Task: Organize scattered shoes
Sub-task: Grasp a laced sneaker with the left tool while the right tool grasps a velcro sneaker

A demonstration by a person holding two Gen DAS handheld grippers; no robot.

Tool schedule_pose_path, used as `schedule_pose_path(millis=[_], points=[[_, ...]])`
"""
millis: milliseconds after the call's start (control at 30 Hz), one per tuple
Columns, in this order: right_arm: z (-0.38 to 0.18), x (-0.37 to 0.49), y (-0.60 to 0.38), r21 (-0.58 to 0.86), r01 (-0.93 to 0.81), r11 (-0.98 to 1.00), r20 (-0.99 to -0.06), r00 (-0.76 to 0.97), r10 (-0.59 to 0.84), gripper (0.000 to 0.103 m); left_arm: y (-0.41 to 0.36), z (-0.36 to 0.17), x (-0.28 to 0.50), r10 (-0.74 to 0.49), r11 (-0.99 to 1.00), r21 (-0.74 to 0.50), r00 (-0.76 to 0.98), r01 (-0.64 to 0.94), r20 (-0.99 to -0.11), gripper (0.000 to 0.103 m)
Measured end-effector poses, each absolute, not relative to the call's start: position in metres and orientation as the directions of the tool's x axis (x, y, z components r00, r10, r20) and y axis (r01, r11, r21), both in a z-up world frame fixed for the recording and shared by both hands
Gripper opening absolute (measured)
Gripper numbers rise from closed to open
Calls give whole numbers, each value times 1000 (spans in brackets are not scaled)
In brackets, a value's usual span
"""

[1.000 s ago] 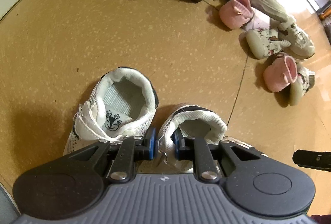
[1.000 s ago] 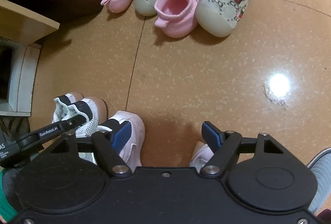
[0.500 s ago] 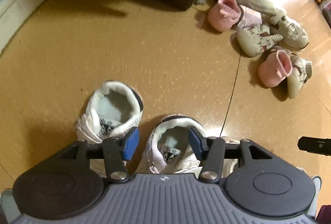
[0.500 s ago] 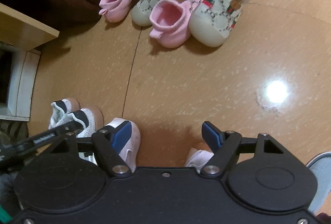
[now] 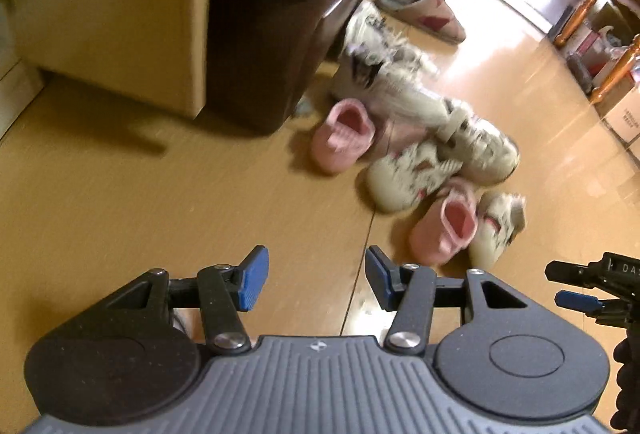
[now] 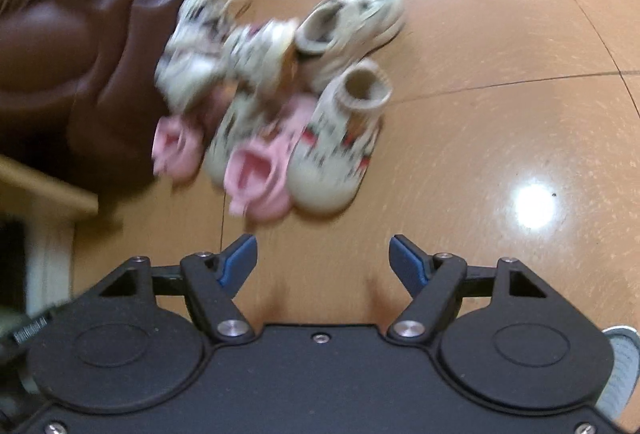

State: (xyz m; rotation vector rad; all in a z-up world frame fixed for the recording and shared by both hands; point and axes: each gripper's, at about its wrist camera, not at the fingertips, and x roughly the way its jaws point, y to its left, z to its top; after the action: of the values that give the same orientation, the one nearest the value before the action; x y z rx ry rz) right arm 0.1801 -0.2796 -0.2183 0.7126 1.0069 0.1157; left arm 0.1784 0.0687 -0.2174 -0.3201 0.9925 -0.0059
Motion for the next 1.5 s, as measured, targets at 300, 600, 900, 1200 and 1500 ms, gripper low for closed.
schedule_pose_path(millis=[300,600,900,1200,1500], points=[[-203,251,-295,591,206,780,-706,599,377,68,52,-217,236,-214,926,-358,614,-120,-760,52],[-215,313,-323,592,286,753,-723,602,340,68,38,-216,295,-232,877,-444,651,-181,-723,52],[-238,350,-323,620,353,701,-729,589,348,68,25,-231,328,-192,875,-427,646,-227,-738,52],[-264,365,-316,635,401,660,-735,576,357,50,26,-231,343,-137,876,-400,657,-268,-741,52],[-265,364,-325,656,373,657,-689,651,319,12,27,-230,389,45,853,-304,640,-424,-767,52]])
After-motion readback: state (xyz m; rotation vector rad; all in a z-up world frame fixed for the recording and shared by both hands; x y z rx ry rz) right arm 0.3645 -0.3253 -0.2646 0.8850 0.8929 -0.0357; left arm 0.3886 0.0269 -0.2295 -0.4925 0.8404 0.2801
